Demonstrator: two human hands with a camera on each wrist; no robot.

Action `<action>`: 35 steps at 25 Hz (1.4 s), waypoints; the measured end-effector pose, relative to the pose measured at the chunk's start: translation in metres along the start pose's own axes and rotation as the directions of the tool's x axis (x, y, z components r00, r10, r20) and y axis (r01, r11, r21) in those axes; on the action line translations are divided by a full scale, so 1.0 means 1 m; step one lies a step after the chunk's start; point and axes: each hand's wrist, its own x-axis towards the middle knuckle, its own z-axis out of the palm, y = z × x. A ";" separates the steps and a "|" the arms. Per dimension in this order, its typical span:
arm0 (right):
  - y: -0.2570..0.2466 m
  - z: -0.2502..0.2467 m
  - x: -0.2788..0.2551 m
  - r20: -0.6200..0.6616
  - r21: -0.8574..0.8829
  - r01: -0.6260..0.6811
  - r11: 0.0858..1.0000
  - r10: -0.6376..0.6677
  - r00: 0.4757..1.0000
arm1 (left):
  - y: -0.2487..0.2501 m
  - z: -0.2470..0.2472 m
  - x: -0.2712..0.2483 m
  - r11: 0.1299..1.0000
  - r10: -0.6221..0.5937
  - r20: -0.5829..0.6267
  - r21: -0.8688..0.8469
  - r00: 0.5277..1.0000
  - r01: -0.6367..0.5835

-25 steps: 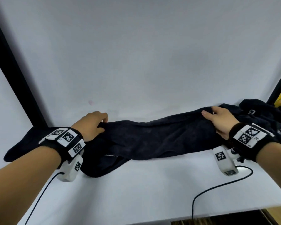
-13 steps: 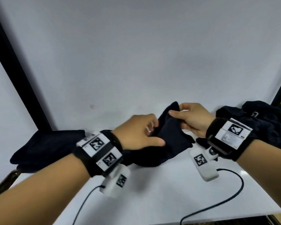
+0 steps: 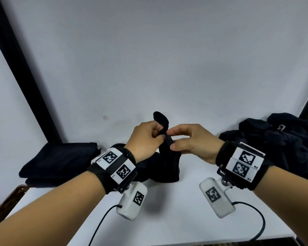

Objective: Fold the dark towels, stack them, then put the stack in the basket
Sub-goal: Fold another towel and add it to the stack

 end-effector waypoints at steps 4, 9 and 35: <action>0.009 0.007 0.000 0.007 -0.338 0.075 0.938 -0.077 0.997 | 0.000 -0.003 -0.001 0.971 -0.087 -0.032 -0.226 0.996 0.078; 0.010 0.004 0.013 -0.162 -0.248 0.089 0.965 -0.131 0.978 | 0.006 -0.014 0.000 0.952 -0.112 -0.033 -0.289 0.993 0.098; -0.001 -0.076 0.038 -0.314 0.109 -0.083 0.991 0.114 0.943 | -0.013 -0.112 0.016 0.848 -0.233 -0.161 -0.517 0.959 0.120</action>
